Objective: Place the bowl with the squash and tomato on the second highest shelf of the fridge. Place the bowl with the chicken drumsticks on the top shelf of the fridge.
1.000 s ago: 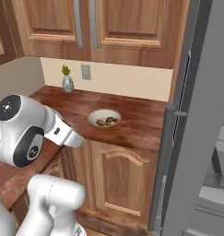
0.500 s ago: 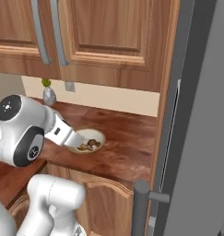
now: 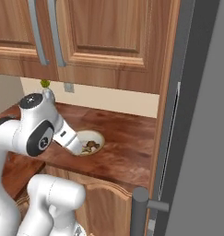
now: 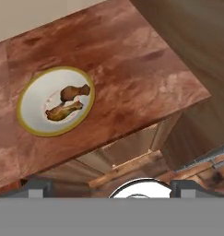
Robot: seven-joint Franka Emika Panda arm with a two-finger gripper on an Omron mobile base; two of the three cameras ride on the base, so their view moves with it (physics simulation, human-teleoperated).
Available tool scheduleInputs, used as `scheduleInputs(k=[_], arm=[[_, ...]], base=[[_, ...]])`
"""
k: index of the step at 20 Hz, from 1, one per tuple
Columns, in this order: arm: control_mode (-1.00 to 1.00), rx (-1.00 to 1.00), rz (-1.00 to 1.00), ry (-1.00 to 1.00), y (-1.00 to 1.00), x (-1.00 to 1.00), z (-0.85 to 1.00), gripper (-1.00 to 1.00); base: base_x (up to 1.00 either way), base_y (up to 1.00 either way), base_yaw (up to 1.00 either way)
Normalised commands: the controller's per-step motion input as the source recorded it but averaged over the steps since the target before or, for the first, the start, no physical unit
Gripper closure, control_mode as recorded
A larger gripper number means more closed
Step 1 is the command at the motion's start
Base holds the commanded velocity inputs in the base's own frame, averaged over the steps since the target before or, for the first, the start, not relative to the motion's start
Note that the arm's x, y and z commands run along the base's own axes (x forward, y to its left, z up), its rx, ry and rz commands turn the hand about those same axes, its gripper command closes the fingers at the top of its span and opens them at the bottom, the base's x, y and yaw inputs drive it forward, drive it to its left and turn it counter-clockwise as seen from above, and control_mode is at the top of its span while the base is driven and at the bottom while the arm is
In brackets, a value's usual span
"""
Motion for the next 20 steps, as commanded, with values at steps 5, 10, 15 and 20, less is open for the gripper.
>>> scheduleInputs(k=[5, 10, 15, 20], arm=[[-1.0, 0.03, 0.0, 0.33, 0.13, 1.0, -0.79, -1.0], [-1.0, 0.11, -0.01, 0.07, -0.4, 0.88, -0.68, -1.0], [-1.0, 0.15, 0.0, 0.0, -0.03, 0.39, -0.45, -1.0], [-1.0, 0.02, -0.01, 0.05, 0.0, 0.29, -0.87, -1.0]], base=[[0.0, 0.0, 0.0], [0.0, 0.0, 0.0], [0.0, 0.0, 0.0], [0.0, 0.0, 0.0]])
